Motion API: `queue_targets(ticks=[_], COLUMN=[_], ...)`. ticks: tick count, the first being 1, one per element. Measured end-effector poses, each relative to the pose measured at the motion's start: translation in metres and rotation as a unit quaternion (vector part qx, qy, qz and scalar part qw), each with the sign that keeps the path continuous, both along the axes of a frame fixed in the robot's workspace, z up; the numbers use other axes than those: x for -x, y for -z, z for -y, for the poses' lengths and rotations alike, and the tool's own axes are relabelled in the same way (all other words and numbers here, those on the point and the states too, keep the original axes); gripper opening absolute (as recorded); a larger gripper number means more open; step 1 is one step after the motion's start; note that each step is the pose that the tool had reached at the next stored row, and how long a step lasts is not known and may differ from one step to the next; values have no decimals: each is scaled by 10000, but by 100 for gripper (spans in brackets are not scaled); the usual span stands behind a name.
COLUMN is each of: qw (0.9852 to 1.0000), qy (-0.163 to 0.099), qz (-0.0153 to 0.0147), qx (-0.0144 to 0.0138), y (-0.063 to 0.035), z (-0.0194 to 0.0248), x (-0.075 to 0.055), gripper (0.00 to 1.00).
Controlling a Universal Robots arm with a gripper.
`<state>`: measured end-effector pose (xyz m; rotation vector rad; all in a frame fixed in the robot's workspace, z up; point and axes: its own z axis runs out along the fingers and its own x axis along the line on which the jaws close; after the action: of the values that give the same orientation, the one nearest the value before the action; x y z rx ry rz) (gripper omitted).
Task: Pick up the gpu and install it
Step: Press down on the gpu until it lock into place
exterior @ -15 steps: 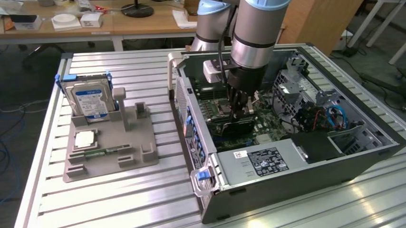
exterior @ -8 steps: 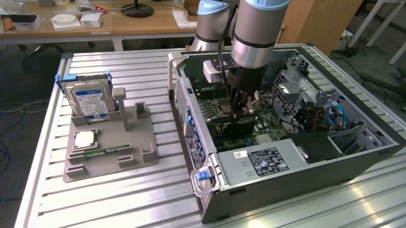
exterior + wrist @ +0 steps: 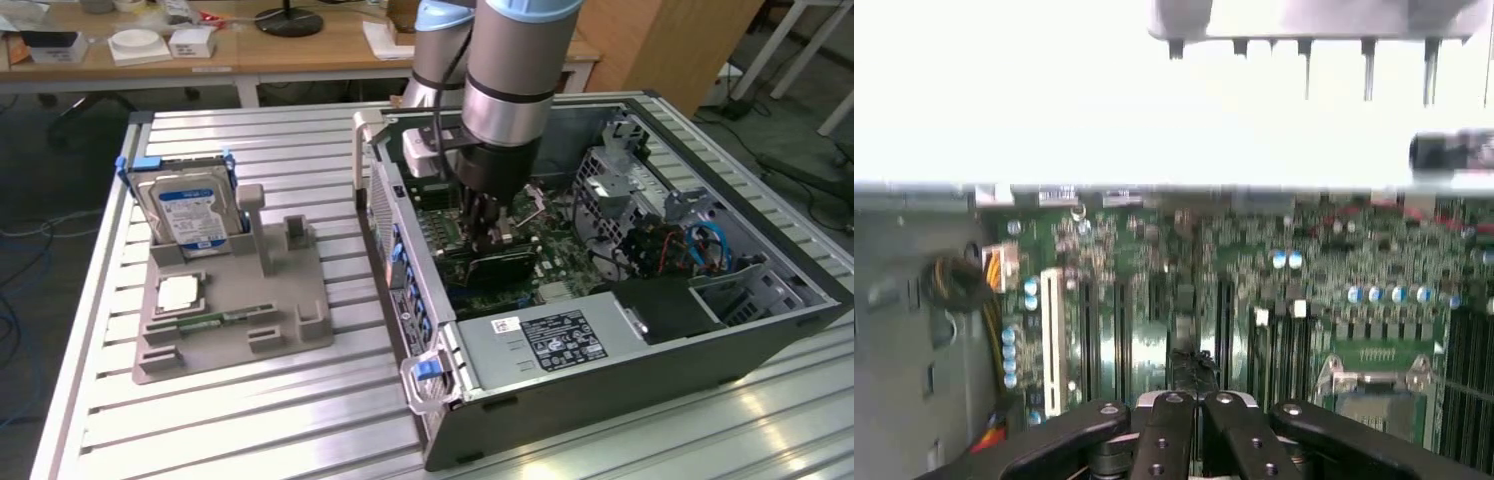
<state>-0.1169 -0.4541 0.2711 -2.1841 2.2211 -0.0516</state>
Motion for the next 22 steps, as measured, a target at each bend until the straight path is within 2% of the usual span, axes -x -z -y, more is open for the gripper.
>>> queue_targets(ticks=[3,7,14,18,22], qw=[10000,10000,10000,10000,10000], qy=[0,0,-1,-1,0], qz=[0,0,0,0,-1], qx=[0,-1,-1,-2,0], y=[0,3,6,57,62], z=[1,2,3,3,3], x=[47,198,226,230,235], gripper=[10,10,10,10,10])
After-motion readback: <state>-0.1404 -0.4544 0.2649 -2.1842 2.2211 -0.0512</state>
